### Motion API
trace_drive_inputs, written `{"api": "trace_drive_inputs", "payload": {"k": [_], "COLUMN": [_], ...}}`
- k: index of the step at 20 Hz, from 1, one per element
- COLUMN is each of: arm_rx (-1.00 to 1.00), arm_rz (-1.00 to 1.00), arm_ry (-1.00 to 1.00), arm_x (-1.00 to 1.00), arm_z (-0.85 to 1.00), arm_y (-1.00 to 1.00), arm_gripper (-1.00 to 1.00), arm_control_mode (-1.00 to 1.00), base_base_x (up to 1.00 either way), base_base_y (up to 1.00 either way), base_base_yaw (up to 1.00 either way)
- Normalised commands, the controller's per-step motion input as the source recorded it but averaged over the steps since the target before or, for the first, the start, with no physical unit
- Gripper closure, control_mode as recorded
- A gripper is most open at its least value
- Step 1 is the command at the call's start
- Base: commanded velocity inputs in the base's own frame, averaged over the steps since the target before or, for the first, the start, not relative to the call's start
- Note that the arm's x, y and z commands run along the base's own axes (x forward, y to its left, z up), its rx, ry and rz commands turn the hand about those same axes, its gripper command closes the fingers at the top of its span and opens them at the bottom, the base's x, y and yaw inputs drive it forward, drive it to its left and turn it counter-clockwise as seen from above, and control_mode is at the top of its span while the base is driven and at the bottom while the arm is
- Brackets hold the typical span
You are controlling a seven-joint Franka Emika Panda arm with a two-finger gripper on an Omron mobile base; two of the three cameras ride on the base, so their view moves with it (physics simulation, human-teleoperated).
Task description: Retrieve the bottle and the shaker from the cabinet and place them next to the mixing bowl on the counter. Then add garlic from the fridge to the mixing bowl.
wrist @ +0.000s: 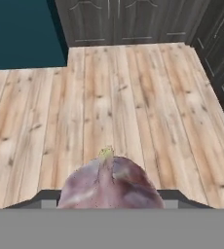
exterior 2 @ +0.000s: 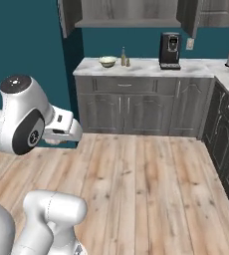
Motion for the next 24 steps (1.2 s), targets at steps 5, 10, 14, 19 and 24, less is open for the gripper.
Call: {"api": "trace_drive_inputs", "payload": {"k": [5, 10, 14, 19, 24], "arm_rx": [0.0, 0.0, 0.0, 0.0, 0.0], "arm_rz": [0.0, 0.0, 0.0, 0.0, 0.0], "arm_ry": [0.0, 0.0, 0.0, 0.0, 0.0], "arm_x": [0.0, 0.0, 0.0, 0.0, 0.0], "arm_z": [0.0, 0.0, 0.0, 0.0, 0.0], "arm_y": [0.0, 0.0, 0.0, 0.0, 0.0], "arm_gripper": [1.0, 1.0, 1.0, 1.0, 1.0], "arm_control_mode": [1.0, 1.0, 1.0, 1.0, 1.0], "base_base_x": [1.0, 1.0, 1.0, 1.0, 1.0], "base_base_y": [0.0, 0.0, 0.0, 0.0, 0.02], "base_base_yaw": [0.0, 0.0, 0.0, 0.0, 0.02]}}
